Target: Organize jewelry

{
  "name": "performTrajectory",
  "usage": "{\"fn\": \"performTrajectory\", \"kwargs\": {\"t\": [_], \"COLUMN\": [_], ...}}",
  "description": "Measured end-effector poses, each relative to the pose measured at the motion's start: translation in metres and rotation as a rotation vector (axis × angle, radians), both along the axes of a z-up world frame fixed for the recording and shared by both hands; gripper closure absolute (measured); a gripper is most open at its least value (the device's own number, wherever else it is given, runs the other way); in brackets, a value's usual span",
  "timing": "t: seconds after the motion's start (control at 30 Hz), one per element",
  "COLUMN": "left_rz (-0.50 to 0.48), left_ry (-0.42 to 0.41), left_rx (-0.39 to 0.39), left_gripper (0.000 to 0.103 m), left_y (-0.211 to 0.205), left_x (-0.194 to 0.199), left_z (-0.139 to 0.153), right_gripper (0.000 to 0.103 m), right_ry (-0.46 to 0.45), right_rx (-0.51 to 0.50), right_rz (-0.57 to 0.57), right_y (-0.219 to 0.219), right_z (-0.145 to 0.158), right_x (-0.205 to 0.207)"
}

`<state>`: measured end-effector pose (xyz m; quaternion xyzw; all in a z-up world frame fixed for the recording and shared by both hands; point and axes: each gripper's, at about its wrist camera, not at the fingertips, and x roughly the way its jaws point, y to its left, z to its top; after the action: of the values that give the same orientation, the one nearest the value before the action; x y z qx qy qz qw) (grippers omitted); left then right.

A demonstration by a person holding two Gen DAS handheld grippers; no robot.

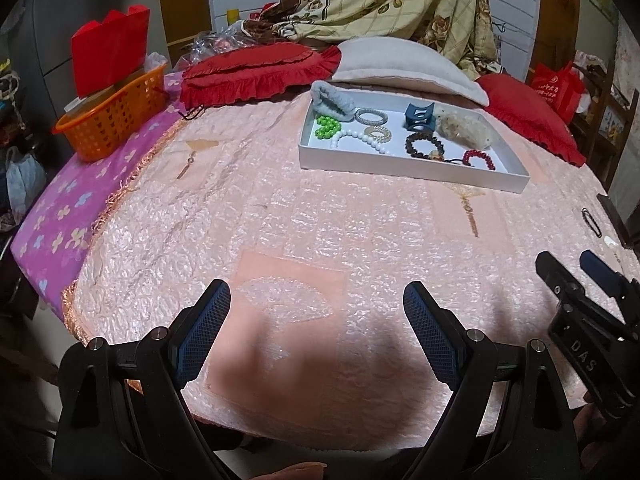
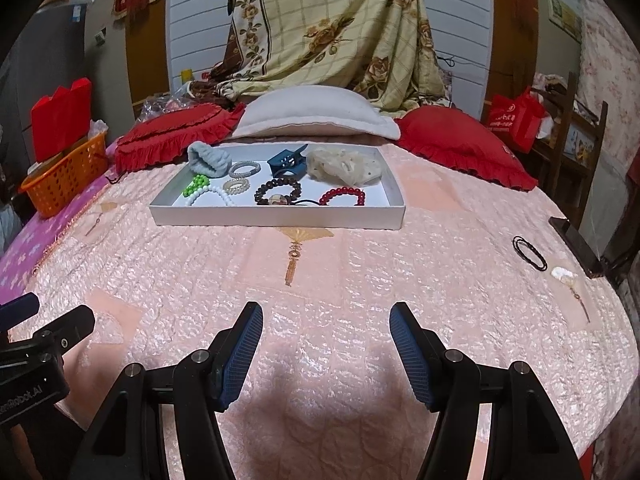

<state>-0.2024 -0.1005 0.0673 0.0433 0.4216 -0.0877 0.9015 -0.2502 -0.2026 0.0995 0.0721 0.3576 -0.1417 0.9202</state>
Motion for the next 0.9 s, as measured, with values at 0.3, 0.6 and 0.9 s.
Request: {"fn": "performTrajectory", "kwargs": {"t": [0.3,0.6,0.9], "left_rz": [0.005,-0.007,-0.01], "left_ry": [0.018,0.017,0.041], "left_rx": [0.025,0.05,0.037], "left_gripper": [0.015,0.015,0.015], "left_y": [-0.001,-0.006,-0.008], "left_x": [0.016,0.033,0.044], "left_z": [-0.009,-0.014,-0.018], "right_gripper": [0.039,0.039,0.039], "right_ry": [0.053,0.096,0.11], "right_rx": [0.026,0.064,0.061], "right_rz": [0.011,0.022,0.024], "right_y": [-0.008,-0.012,-0.012], "right_z": [-0.011,-0.02,-0.024], "right_x": [0.02,0.034,0.043]}}
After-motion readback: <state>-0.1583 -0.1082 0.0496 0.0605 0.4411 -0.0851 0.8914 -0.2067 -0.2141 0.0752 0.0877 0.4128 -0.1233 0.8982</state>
